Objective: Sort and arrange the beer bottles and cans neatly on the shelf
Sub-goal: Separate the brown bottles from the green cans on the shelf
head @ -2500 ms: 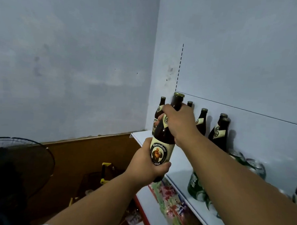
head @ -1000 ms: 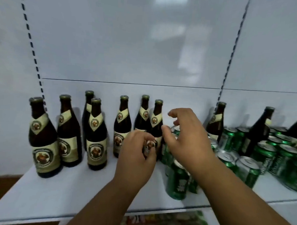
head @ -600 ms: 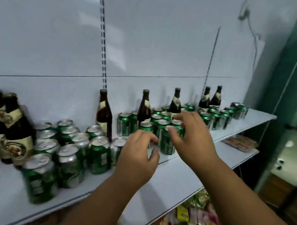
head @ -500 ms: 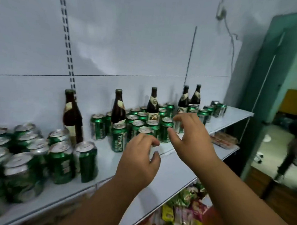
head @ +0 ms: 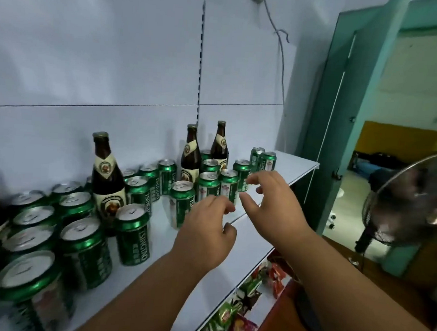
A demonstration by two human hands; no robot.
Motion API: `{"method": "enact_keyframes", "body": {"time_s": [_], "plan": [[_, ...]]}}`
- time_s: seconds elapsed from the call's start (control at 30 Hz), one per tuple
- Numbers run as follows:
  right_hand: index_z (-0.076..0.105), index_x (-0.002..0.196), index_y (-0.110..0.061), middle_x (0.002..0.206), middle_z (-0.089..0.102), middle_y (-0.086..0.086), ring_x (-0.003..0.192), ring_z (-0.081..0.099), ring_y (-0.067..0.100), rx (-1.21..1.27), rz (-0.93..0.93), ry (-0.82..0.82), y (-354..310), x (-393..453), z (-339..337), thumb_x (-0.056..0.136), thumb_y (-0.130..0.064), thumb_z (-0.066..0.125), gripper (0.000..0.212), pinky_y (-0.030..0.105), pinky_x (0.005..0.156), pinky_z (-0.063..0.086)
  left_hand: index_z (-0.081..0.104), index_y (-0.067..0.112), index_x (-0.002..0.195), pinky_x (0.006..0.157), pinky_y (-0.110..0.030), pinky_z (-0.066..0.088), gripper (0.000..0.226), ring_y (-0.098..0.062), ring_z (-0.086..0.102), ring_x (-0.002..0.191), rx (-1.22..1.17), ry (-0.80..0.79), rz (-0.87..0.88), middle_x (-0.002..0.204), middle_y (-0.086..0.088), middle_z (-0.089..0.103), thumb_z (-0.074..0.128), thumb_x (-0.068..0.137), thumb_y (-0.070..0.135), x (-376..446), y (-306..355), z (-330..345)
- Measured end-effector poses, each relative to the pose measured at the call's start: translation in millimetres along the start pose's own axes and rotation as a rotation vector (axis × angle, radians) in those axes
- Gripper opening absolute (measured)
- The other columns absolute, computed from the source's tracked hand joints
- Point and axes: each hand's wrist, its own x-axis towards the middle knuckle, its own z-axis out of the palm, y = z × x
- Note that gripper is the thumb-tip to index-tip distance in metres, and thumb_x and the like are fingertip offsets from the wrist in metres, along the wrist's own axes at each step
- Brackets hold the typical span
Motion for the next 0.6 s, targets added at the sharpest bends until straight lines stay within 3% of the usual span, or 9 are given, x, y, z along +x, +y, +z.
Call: {"method": "enact_keyframes", "body": {"time_s": [0.2,0.33,0.47,0.6], "plan": [[0.058,0.112,-0.026,0.106,0.052,-0.012,0.098,0.056,0.009,-0.066,0.113,0.011,88,92,-6,0.089,-0.033,0.065,0.024,0.025,0.081,0.046,0.055,0.027,0.118,0.093,-0.032,0.045,0.032,-0.011,0.049,0.112,-0.044,-0.064,0.020,0.118,0.011,0.054,0.057,0.087,0.021,117,8,82],[0.059,0.112,-0.026,0.108,0.055,-0.009,0.097,0.055,0.008,-0.034,0.132,0.006,140,139,-1,0.089,-0.030,0.065,0.024,0.024,0.083,0.047,0.054,0.024,0.119,0.092,-0.026,0.042,0.032,-0.010,0.047,0.112,-0.056,-0.049,-0.005,0.118,0.009,0.052,0.057,0.088,0.021,172,8,134],[0.059,0.112,-0.024,0.110,0.058,-0.007,0.097,0.056,0.009,-0.009,0.100,-0.011,202,187,20,0.091,-0.030,0.064,0.023,0.027,0.085,0.048,0.052,0.024,0.123,0.096,-0.028,0.043,0.037,-0.011,0.047,0.115,-0.103,-0.089,-0.091,0.121,0.009,0.050,0.059,0.086,0.023,205,2,201],[0.060,0.112,-0.021,0.112,0.059,-0.002,0.098,0.057,0.014,0.014,0.031,-0.087,261,252,51,0.092,-0.031,0.062,0.022,0.026,0.076,0.043,0.046,0.022,0.131,0.101,-0.025,0.038,0.047,-0.011,0.045,0.118,-0.167,-0.028,-0.256,0.125,0.006,0.045,0.061,0.087,0.023,242,-5,261]]}}
